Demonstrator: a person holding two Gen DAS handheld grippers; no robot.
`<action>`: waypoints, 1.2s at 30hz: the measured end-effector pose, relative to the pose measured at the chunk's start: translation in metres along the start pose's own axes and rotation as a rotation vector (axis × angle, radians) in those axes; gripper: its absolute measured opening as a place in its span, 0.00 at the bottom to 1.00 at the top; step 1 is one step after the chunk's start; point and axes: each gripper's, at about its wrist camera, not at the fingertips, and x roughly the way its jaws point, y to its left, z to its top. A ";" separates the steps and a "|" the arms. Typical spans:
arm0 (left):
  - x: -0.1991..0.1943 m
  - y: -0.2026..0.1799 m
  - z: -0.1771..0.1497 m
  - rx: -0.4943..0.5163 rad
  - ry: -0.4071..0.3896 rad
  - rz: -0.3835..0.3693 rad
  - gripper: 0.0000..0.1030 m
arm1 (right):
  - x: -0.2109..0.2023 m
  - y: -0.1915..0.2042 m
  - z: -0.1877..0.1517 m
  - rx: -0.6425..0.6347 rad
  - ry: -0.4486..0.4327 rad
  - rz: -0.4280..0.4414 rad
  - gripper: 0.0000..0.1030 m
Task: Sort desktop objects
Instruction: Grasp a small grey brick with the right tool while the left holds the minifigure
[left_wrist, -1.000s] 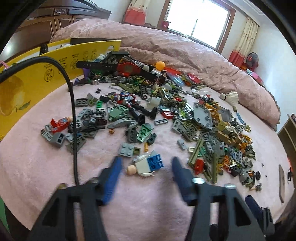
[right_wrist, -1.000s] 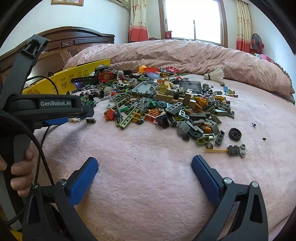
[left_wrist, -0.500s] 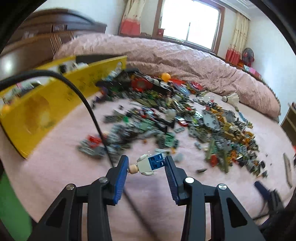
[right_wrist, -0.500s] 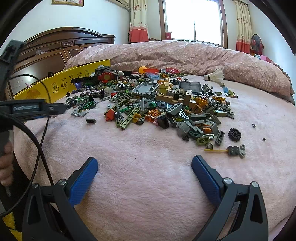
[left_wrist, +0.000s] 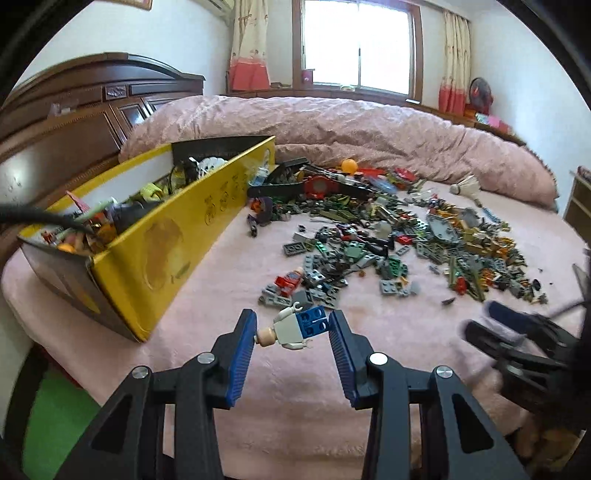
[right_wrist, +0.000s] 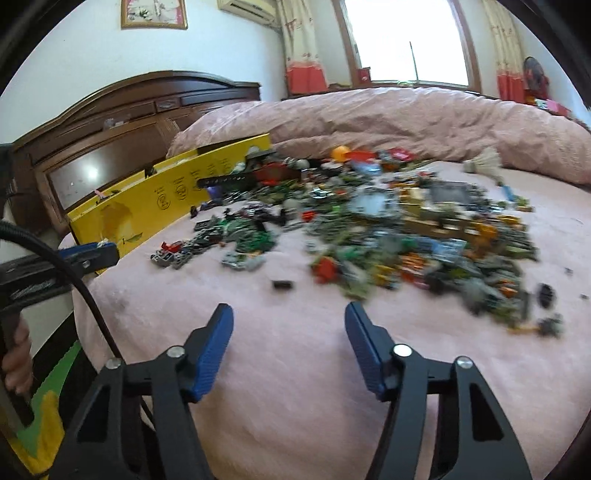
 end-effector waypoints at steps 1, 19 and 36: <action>0.002 -0.001 -0.002 0.001 0.002 -0.006 0.40 | 0.008 0.002 0.001 -0.001 0.007 -0.009 0.52; 0.031 -0.020 -0.015 0.012 -0.001 -0.100 0.40 | 0.005 0.018 -0.007 -0.075 -0.005 -0.126 0.09; 0.026 -0.020 -0.013 0.009 -0.018 -0.120 0.40 | 0.024 0.015 0.003 -0.066 -0.028 -0.111 0.06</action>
